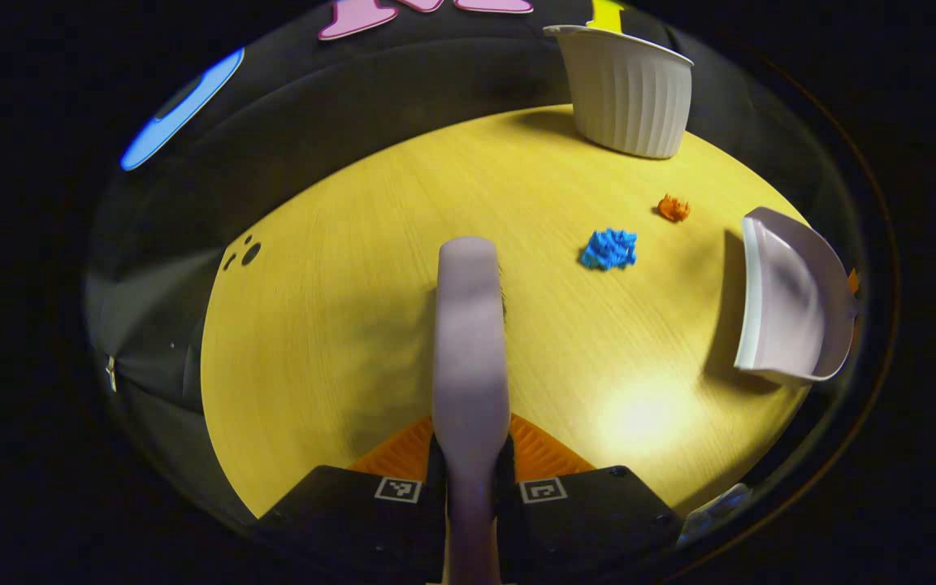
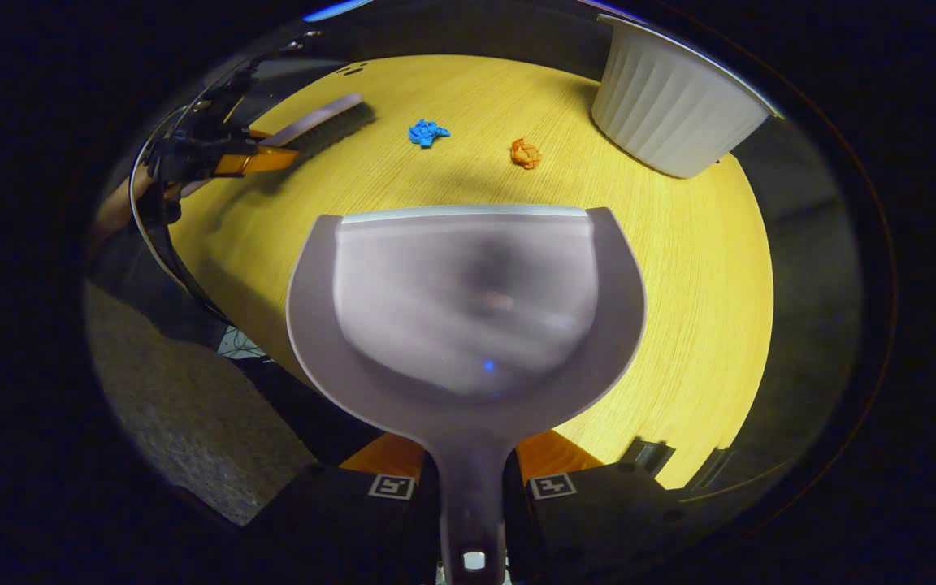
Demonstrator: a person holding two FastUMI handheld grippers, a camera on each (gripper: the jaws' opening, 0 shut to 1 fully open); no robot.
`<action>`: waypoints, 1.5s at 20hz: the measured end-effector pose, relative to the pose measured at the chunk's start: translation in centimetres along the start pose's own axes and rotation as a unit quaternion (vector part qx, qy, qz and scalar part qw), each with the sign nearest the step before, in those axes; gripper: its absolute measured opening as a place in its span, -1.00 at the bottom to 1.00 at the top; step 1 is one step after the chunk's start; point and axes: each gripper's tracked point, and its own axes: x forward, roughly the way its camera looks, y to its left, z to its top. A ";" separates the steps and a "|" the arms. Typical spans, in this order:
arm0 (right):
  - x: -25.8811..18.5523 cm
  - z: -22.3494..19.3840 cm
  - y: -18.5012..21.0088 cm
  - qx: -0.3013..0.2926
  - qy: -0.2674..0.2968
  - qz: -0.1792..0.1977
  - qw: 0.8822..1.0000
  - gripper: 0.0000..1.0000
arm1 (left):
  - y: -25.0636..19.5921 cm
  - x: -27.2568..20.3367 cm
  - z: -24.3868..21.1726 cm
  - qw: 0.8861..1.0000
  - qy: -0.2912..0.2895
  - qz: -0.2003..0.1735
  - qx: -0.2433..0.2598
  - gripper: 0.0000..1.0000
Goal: Pick up the small broom and dustpan from the desktop, sweep the trash into the dustpan with the broom, and then empty the trash into the garbage bin.
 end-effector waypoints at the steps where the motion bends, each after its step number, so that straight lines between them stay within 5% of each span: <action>1: 0.1 0.0 -0.3 -0.002 0.011 0.000 1.000 -0.27 | -0.1 0.4 1.0 1.000 -0.001 -0.003 0.008 -0.41; 12: 1.3 1.1 -2.5 -0.014 0.033 0.003 0.999 -0.27 | -3.6 5.5 7.5 0.994 -0.023 -0.035 0.103 -0.44; 22: 2.4 2.2 -3.7 -0.038 0.010 0.004 0.999 -0.34 | -14.0 3.7 9.3 0.960 -0.051 -0.192 0.195 -0.39; 25: 2.5 2.3 -4.0 -0.044 -0.003 0.005 0.999 -0.20 | -15.8 2.8 9.0 0.950 -0.049 -0.237 0.200 -0.46; 30: 3.4 1.7 -3.8 -0.029 -0.031 0.011 0.999 -0.27 | -20.6 0.4 7.3 0.924 -0.030 -0.323 0.203 -0.41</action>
